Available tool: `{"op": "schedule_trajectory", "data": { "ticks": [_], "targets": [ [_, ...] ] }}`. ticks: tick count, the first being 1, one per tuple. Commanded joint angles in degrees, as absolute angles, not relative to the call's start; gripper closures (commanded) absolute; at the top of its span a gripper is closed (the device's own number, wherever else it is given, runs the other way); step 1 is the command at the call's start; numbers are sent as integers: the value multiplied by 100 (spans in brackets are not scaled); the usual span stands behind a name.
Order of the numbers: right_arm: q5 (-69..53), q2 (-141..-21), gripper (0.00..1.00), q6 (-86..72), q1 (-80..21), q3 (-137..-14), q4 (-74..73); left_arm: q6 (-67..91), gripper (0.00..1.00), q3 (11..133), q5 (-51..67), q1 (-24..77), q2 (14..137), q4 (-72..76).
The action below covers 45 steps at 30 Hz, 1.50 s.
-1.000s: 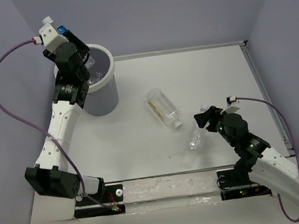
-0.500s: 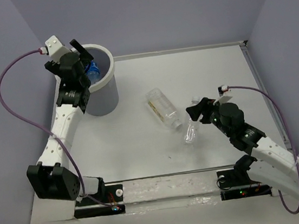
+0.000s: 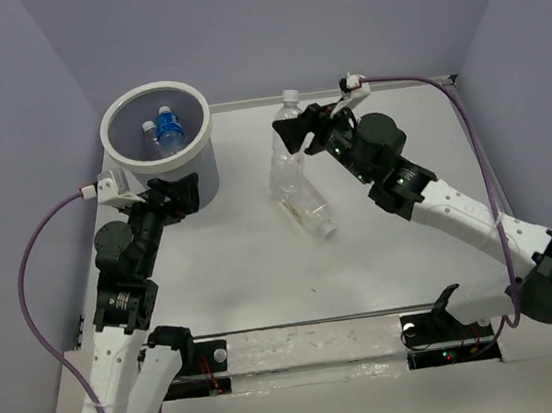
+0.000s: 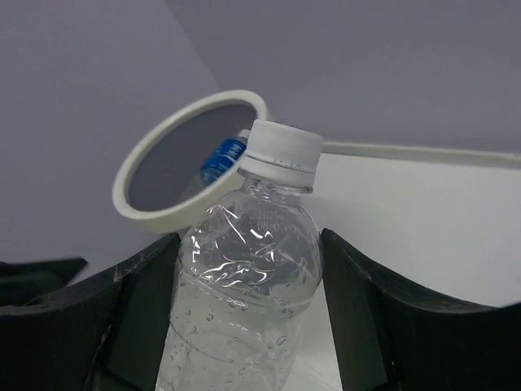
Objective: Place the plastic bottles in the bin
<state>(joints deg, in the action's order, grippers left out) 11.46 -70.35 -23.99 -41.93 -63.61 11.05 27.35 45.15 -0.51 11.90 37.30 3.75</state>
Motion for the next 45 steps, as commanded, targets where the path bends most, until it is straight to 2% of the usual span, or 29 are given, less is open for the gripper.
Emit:
{"op": "schedule_trajectory", "data": {
  "ticks": [1,7,15,17,22,23,24,27,28,31,34,40,45],
  "targets": [
    [994,-7943,55,-1714,-4386,-7679,1985,2944,1,3658,1396,1213,3086,-420],
    [1160,-10149,56,-1477,-4614,-10535,1775,3331,1,3059,1775,1283,2856,-756],
    [1626,-12950,57,-1547,-4790,-14389,1740,3629,1,2910,1415,1985,3067,-712],
    [1678,-13390,57,-1468,-4790,-14875,1924,3743,1,2804,1476,2082,3067,-598],
    [1538,-14350,55,-1319,-4790,-15221,2716,4113,1,2417,1547,2294,3146,-291],
    [1503,-14413,53,-1318,-4790,-15214,2672,4113,1,2417,1556,2303,3155,-273],
    [1451,-14440,41,-1275,-4790,-15153,2698,4096,1,2443,1538,2303,3181,-255],
    [1038,-14327,23,-1029,-4852,-14863,2699,4096,1,2478,1512,2311,3243,-150],
    [976,-14265,13,-915,-4904,-14801,2690,4139,1,2487,1520,2312,3269,-62],
    [932,-13975,1,-309,-5036,-14564,2497,4280,1,2566,1678,2329,3392,235],
    [896,-13407,0,-70,-5036,-14178,2277,4421,1,2680,1408,2469,3594,343],
    [905,-11543,0,-149,-5036,-11579,2373,4570,1,3023,837,2987,4551,615],
    [1019,-9135,0,-448,-4791,-8337,2320,4491,1,3586,9,3655,5702,686]
  ]
}}
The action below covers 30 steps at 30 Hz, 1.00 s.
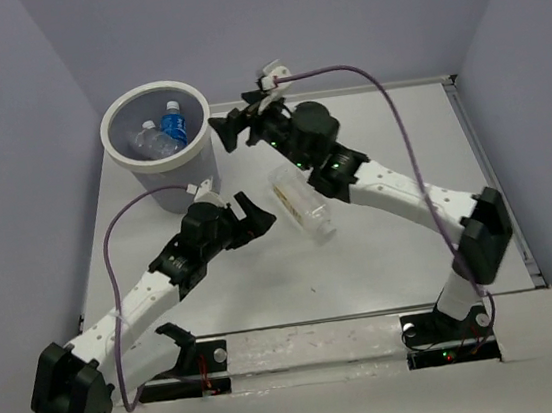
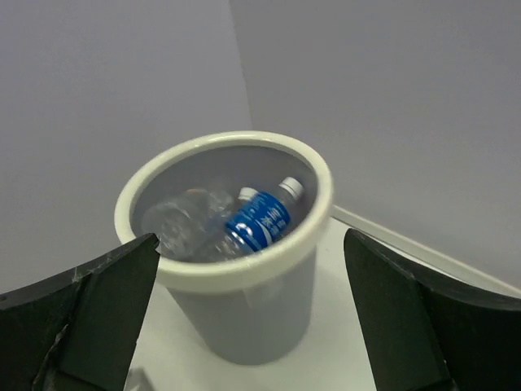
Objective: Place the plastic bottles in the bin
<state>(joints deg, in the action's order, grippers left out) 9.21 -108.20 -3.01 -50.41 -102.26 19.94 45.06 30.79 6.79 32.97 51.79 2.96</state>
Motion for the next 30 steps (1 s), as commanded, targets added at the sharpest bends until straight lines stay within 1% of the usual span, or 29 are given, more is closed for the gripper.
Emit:
{"op": "schedule_trajectory", "data": {
  "ticks": [1,2,3,6,8,9,11,14,15,19,22,25,30],
  "targets": [
    [1037,-8801,0,-692,-4720,-7880,2216,4448,1,3795,-348,3735,5896,703],
    [1037,-8476,1,-834,-4633,-7431,2137,4430,1,3919,-447,3796,6080,721],
    [1072,-7855,1,-1061,-4458,-6609,2075,4412,1,4155,-527,3927,6482,729],
    [1151,-6869,1,-1449,-4071,-5402,1401,4324,1,4683,-694,4113,7311,738],
    [1090,-6558,1,-1608,-3877,-5020,1021,4298,1,4921,-747,4166,7619,695],
    [1003,-6374,1,-1730,-3615,-4749,732,4315,1,5174,-773,4183,7820,590],
    [644,-6328,0,-1740,-3376,-4623,485,4315,1,5352,-896,4227,7840,396],
    [440,-6642,0,-1504,-3252,-4832,10,4298,1,5274,-1116,4254,7534,387],
    [318,-6775,0,-1364,-3252,-4938,-322,4211,1,5186,-1203,4263,7245,369],
    [-175,-7513,0,-1108,-3252,-5466,-535,3956,1,4975,-1449,4263,6383,115],
    [-456,-8093,0,-853,-3252,-5914,-720,3692,1,4904,-1626,4254,5741,-437],
    [-519,-8656,0,-642,-3252,-6380,-1027,3446,1,5036,-1871,4254,5274,-1025],
    [-202,-9465,0,-387,-3304,-7074,-1450,3077,1,5185,-2056,4245,4677,-1441]
  ]
}}
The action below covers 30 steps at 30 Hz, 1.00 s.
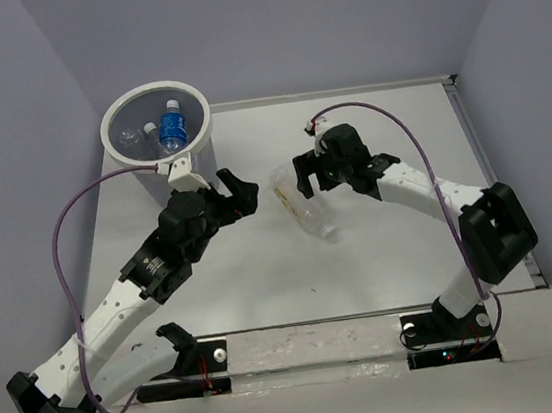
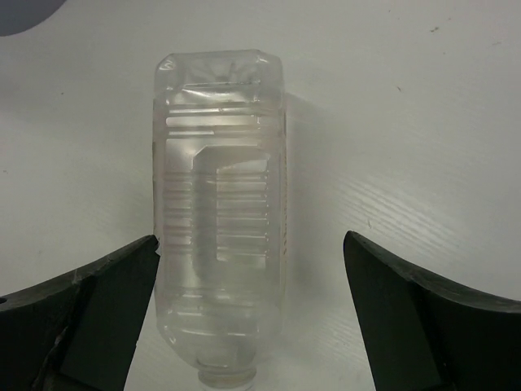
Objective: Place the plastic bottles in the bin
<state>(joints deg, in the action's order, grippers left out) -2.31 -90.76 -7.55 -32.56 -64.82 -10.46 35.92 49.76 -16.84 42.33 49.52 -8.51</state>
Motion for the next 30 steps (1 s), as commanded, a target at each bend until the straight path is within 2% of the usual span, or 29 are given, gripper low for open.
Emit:
{"op": "schedule_trajectory", "data": {
  "ticks": [1,8,14,20,22,25,26,27,28,30],
  "targets": [
    [-211,-9579,0,-361,-3305,-7197,-1555,3041,1,5151,-2083,4245,4606,-1468],
    [254,-10650,0,-325,-3735,-8260,-2074,2725,1,4940,-2145,4236,4254,-1591],
    [1106,-11302,0,-387,-3920,-8788,-2513,2418,1,4808,-2224,4236,3693,-1582],
    [1344,-11900,1,-474,-4157,-9333,-2760,2197,1,4685,-2478,4228,3252,-1486],
    [1563,-11918,7,-658,-4210,-9448,-2751,2162,1,4632,-2505,4228,3086,-1433],
    [1950,-11673,30,-826,-4271,-9589,-2690,2145,1,4588,-2531,4228,2875,-1406],
    [2056,-11437,45,-835,-4324,-9658,-2646,2127,1,4570,-2549,4228,2761,-1415],
    [2091,-11287,52,-818,-4324,-9703,-2637,2092,1,4562,-2610,4228,2699,-1424],
    [2092,-11146,55,-783,-4394,-9773,-2619,2092,1,4553,-2610,4228,2637,-1441],
    [2013,-10717,56,-660,-4464,-10096,-2506,2039,1,4535,-2812,4228,2427,-1511]
  ]
}}
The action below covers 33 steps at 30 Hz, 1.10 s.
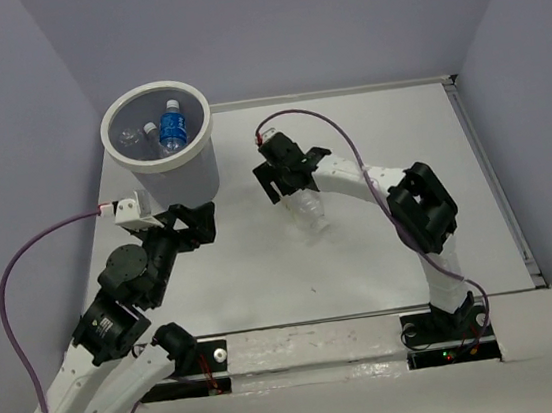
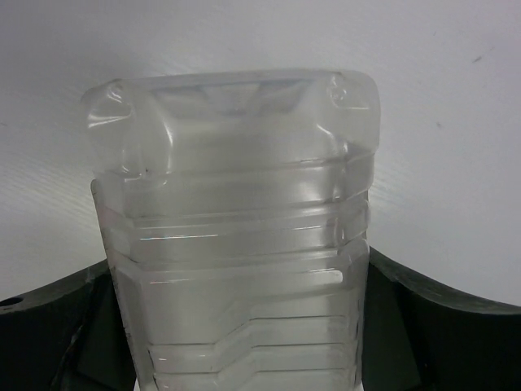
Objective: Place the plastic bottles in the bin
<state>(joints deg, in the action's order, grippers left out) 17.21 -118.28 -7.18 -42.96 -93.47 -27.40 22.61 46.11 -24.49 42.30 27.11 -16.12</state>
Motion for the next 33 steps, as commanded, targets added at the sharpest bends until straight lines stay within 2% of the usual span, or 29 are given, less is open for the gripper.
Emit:
{"op": "schedule_trajectory", "data": {
  "ticks": [1,4,7,10,13,14,17,18,22,26,30,33],
  "targets": [
    [1934,-10575,56,-607,-4526,-10220,-2409,2030,1,4544,-3021,4228,2356,-1538],
    [1162,-10178,56,-545,-4579,-10713,-1777,2074,1,4500,-3400,4228,2040,-1600],
    [414,-10212,62,-667,-4579,-11308,-925,2153,2,4360,-3681,4228,1697,-1521],
    [-321,-10729,63,-825,-4632,-12099,-110,2337,2,4263,-3884,4228,1346,-1555],
    [-483,-11309,63,-1115,-4685,-12785,825,2355,2,4140,-4130,4219,1187,-1529],
    [-527,-11851,63,-1195,-4685,-13510,931,2355,2,4105,-4174,4210,1143,-1468],
    [-536,-12880,63,-1511,-4685,-14603,1737,2268,2,4043,-4087,4184,1055,-1319],
    [-440,-13067,63,-1599,-4685,-14686,2454,2233,2,4034,-4052,4166,1089,-1310],
    [51,-13876,62,-1696,-4737,-15027,3784,2153,2,4043,-3921,4078,1300,-1275],
    [632,-14580,57,-1994,-4790,-15556,4113,2066,2,4017,-3657,3920,1485,-1134],
    [651,-14678,54,-2346,-4790,-15144,4166,2022,2,3990,-3340,3543,1617,-1055],
    [546,-14827,47,-2338,-4896,-15152,3930,2013,3,3973,-3033,3270,1661,-976]
  ]
}}
